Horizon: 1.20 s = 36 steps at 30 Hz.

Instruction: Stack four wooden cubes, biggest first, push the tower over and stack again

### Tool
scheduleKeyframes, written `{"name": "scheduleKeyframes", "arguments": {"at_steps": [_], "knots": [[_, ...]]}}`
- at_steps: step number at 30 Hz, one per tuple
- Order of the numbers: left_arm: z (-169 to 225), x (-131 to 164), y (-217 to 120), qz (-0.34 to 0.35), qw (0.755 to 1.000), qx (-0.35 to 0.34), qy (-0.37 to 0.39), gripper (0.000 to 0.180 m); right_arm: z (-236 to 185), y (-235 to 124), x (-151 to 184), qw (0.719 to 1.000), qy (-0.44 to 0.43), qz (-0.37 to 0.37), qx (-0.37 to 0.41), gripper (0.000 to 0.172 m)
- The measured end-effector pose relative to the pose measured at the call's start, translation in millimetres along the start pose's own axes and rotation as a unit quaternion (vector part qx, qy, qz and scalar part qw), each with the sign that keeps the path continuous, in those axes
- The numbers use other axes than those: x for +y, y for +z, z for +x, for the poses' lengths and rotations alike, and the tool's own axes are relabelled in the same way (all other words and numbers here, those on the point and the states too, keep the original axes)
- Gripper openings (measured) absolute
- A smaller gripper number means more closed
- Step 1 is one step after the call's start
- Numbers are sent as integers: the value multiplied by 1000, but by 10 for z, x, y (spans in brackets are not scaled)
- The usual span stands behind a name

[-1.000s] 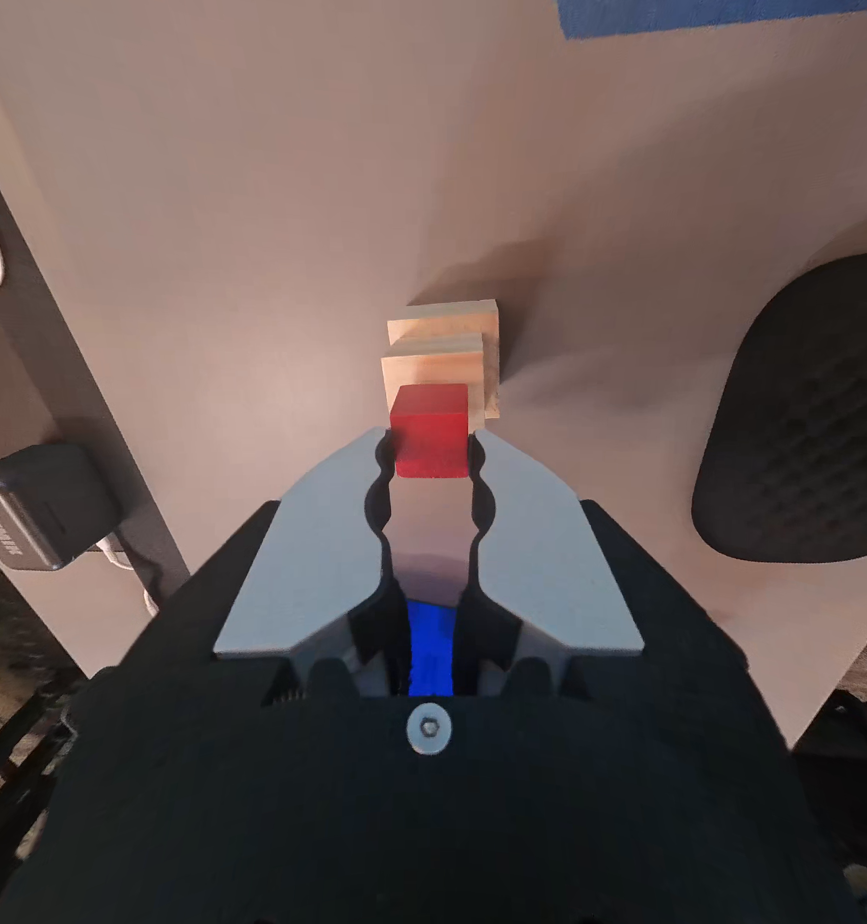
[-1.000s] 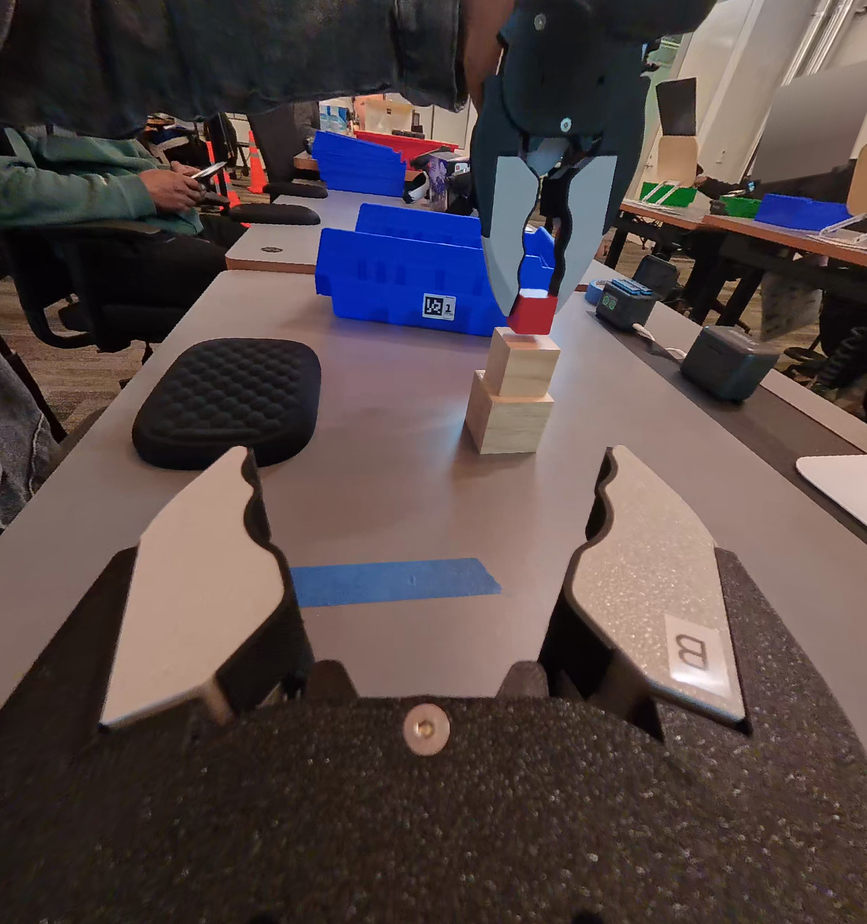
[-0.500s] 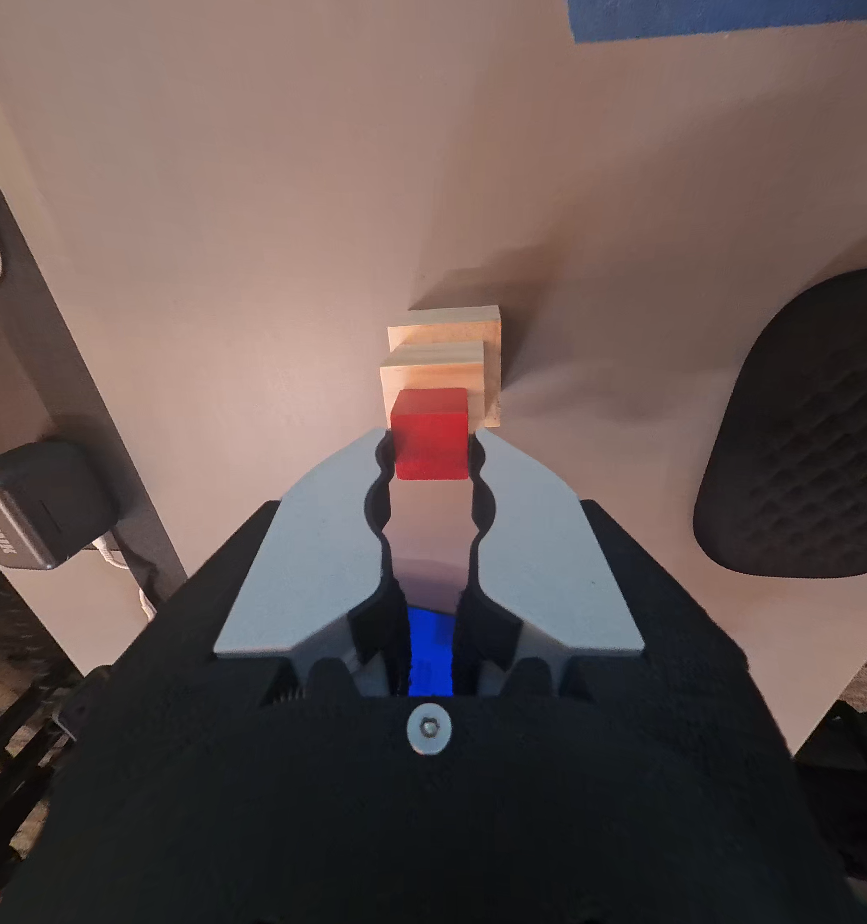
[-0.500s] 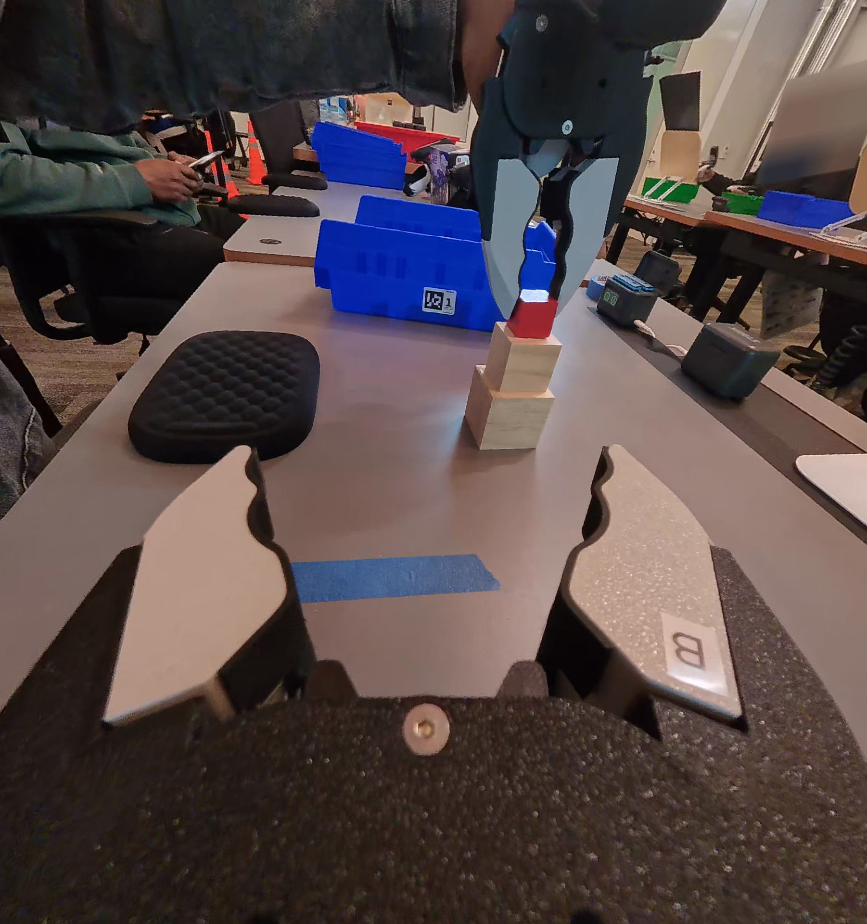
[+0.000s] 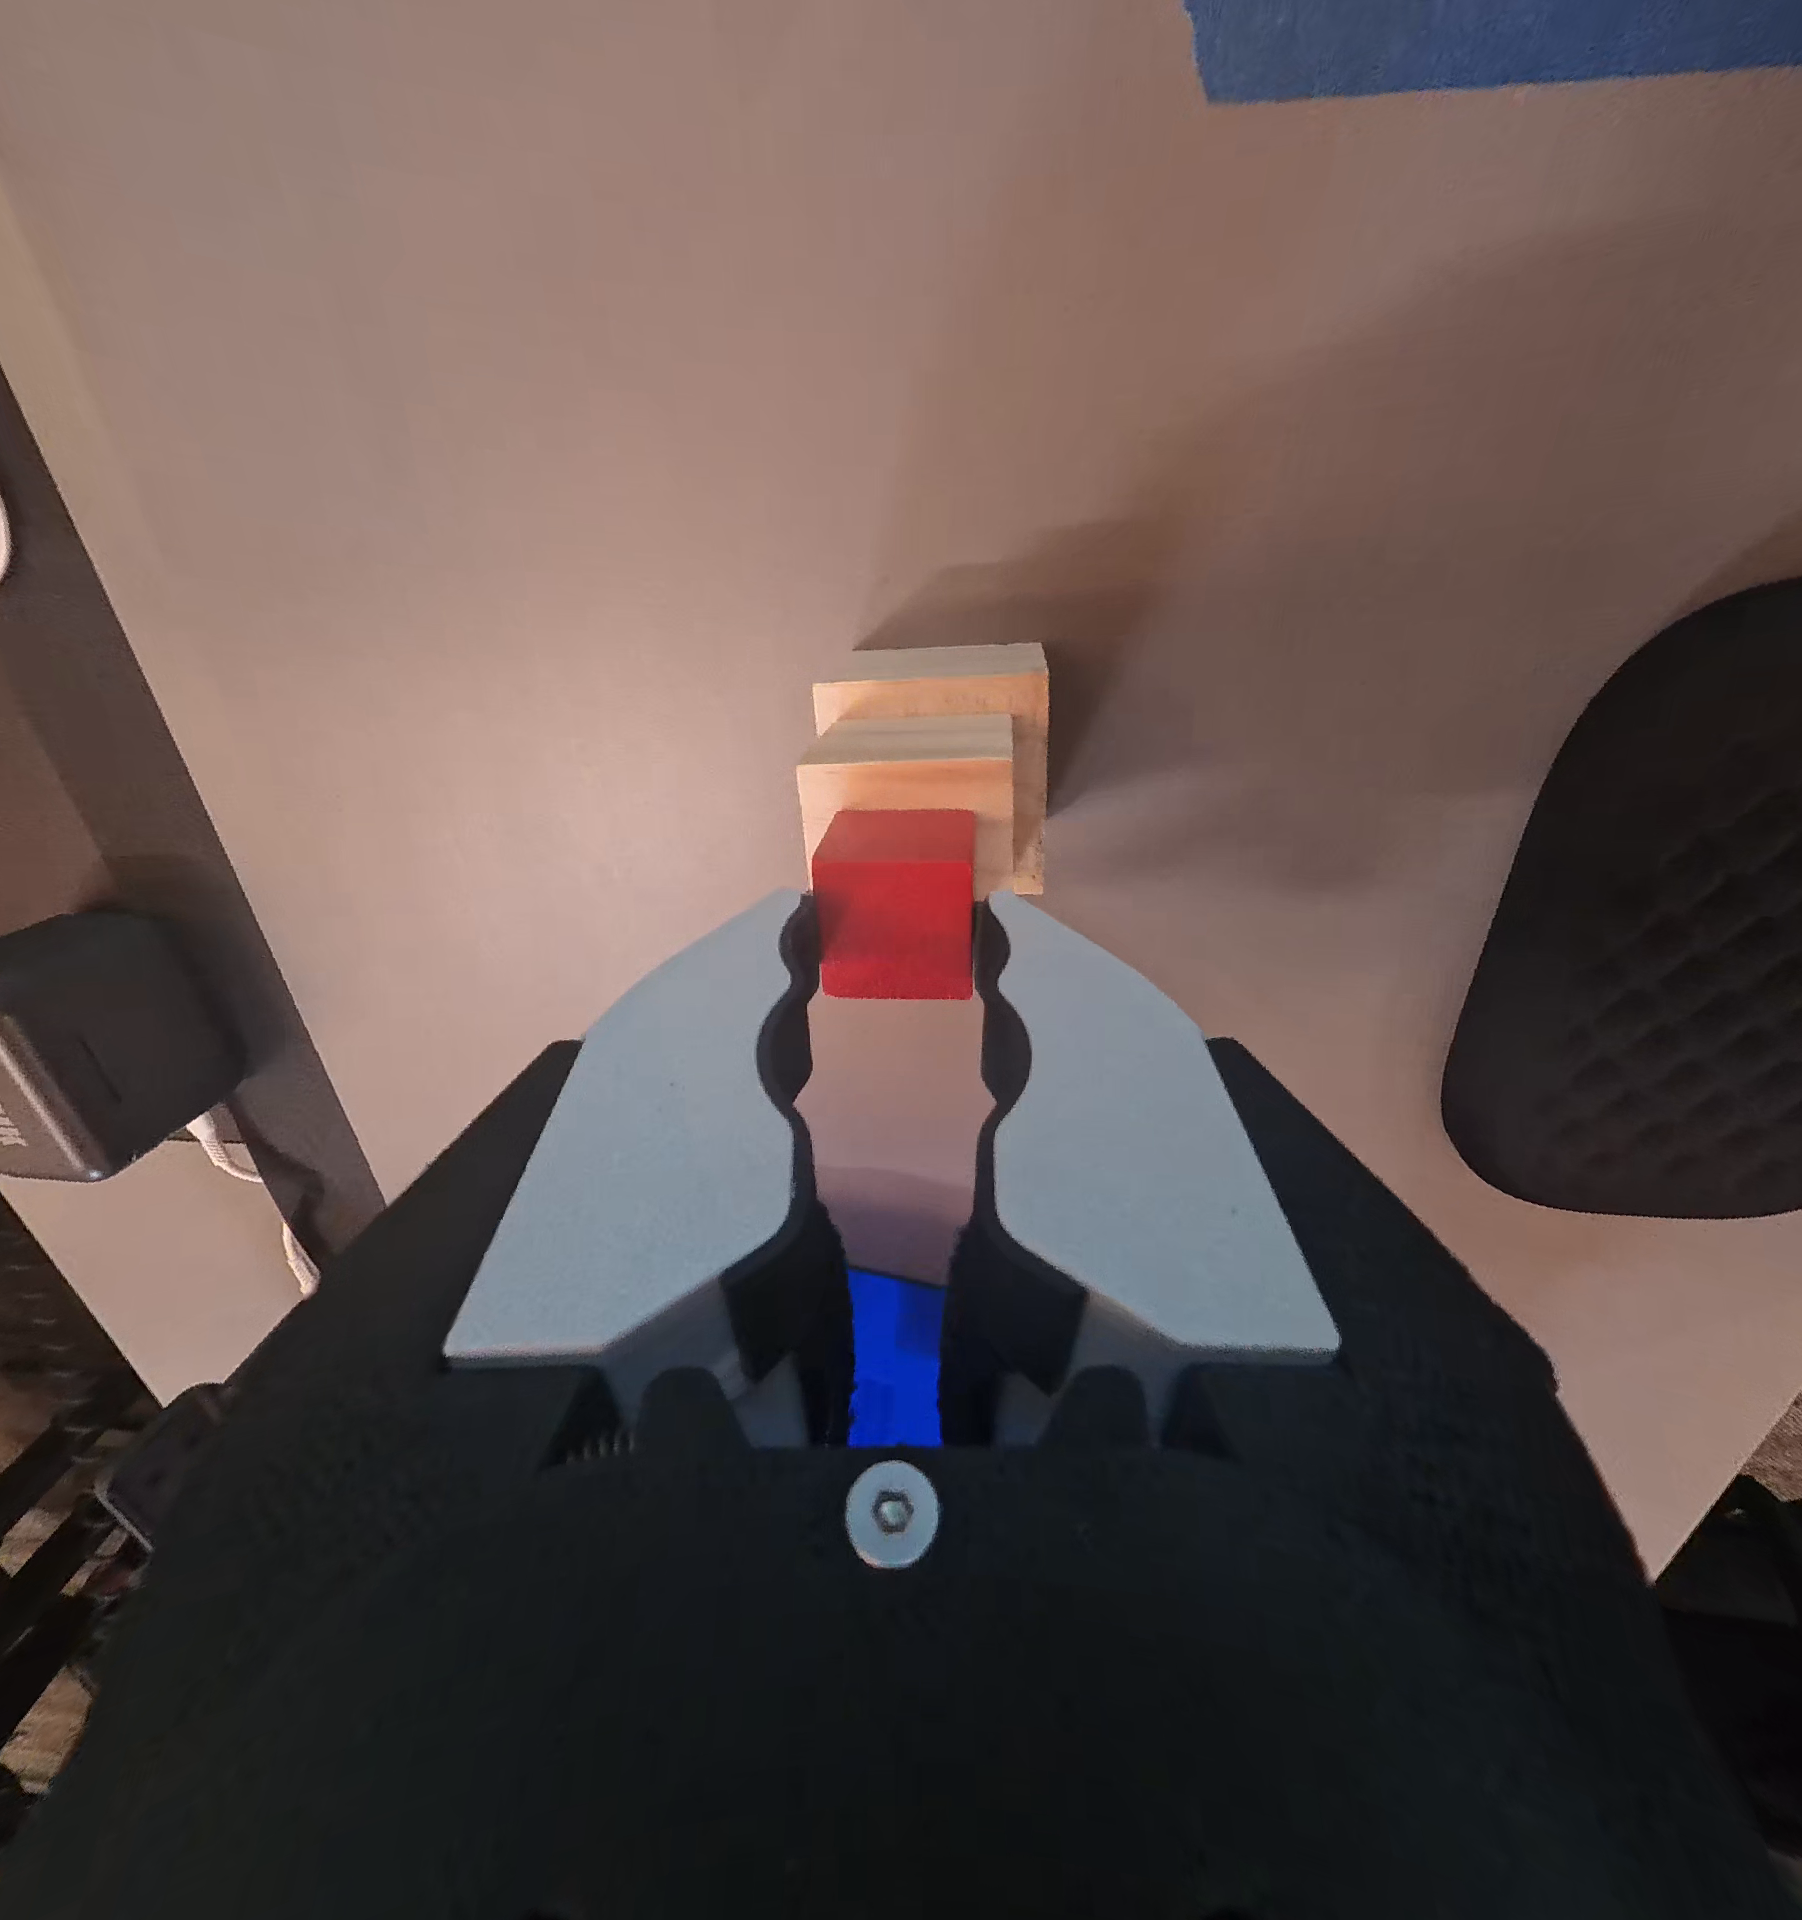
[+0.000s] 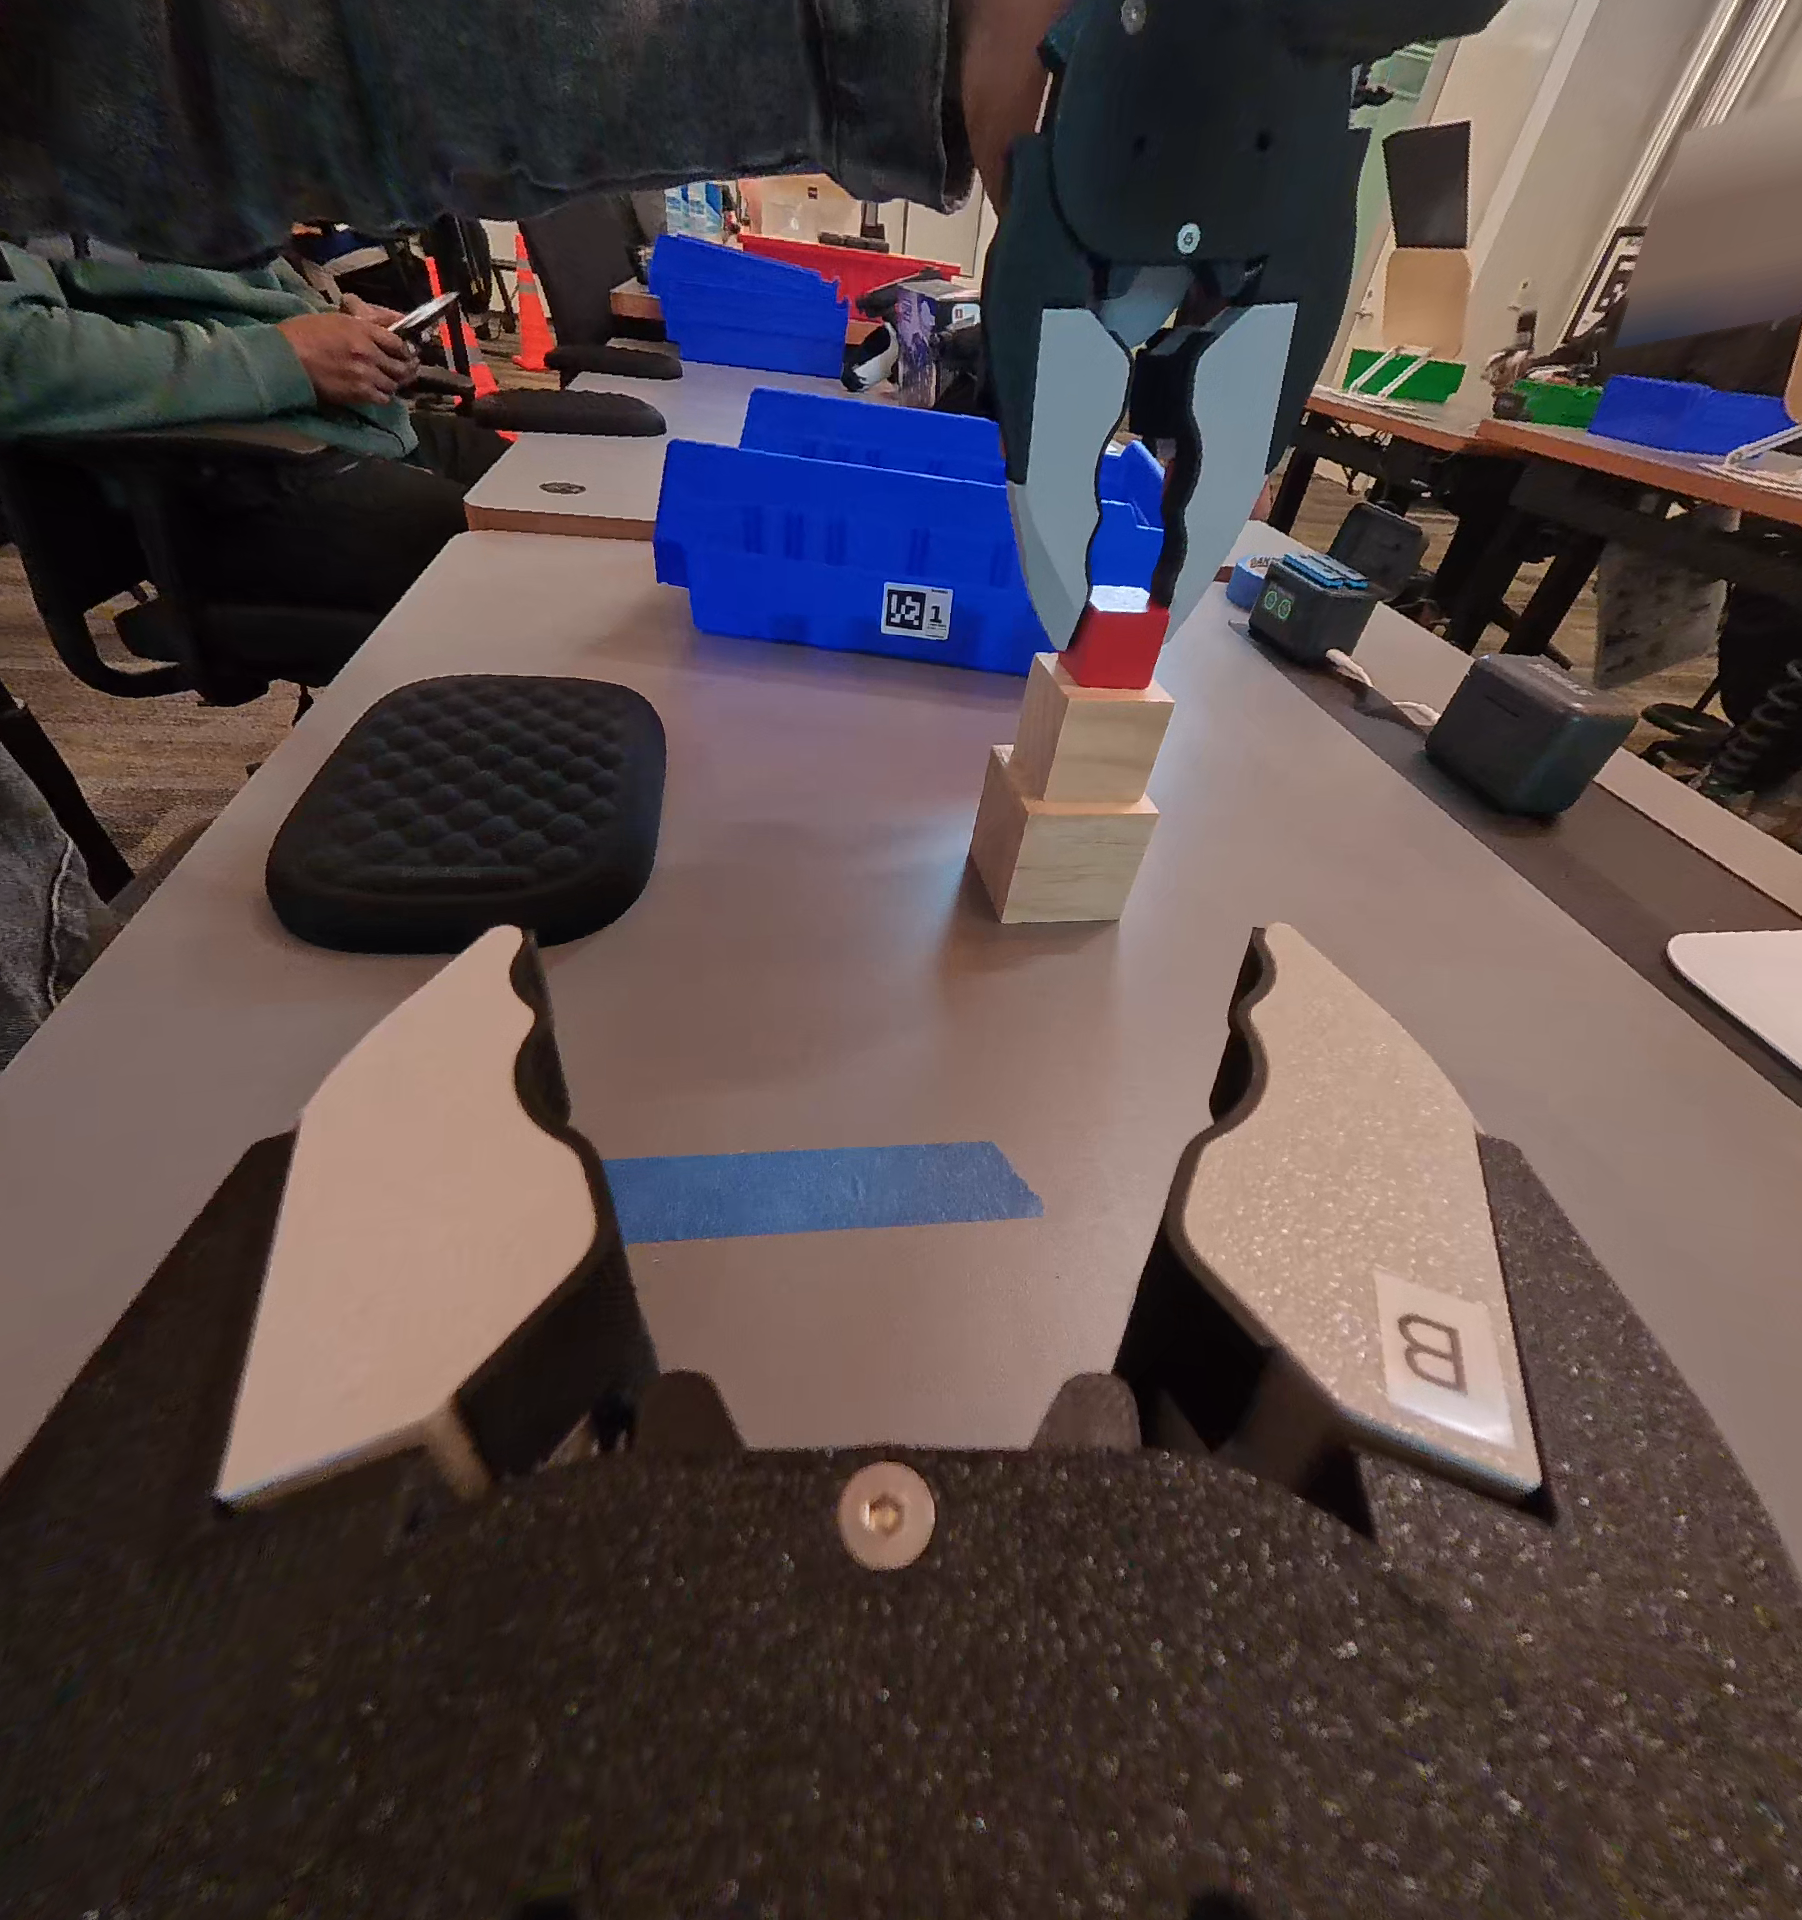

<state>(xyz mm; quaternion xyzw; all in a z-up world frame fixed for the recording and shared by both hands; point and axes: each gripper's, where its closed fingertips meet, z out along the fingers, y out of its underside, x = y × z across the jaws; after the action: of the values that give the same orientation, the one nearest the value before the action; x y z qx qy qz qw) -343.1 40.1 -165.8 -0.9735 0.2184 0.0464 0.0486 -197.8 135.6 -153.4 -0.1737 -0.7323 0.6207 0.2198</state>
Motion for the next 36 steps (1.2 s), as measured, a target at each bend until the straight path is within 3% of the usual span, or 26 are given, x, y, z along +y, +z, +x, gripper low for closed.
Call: {"name": "scheduleKeyframes", "arguments": {"at_steps": [14,16,19,21,23,26,28,30,32,36], "knots": [[9,-27,-83,22,1000,-3,-19,44,30,-32,-20,1000,2,3,5,123],[7,-76,-164,49,998,-16,-26,50,83,-75,-41,1000,-2,4,18,123],[16,-265,-367,148,986,-53,-47,53,244,-188,-74,998,4,6,56,123],[-21,-398,-556,234,964,-106,-74,55,401,-296,-65,996,16,-2,93,118],[-38,-523,-788,329,922,-172,-108,60,601,-443,0,989,28,-26,142,108],[151,-695,-1097,466,836,-253,-142,75,865,-680,182,976,52,-91,190,88],[373,-801,-1232,545,767,-301,-155,81,1020,-816,402,960,80,-180,197,75],[621,-900,-1232,593,717,-331,-156,83,1218,-907,572,944,85,-249,201,68],[806,-983,-1089,605,701,-336,-175,85,1370,-897,726,934,95,-290,186,62],[1065,-1095,-744,605,702,-317,-203,86,1419,-683,955,934,75,-342,73,60]]}}
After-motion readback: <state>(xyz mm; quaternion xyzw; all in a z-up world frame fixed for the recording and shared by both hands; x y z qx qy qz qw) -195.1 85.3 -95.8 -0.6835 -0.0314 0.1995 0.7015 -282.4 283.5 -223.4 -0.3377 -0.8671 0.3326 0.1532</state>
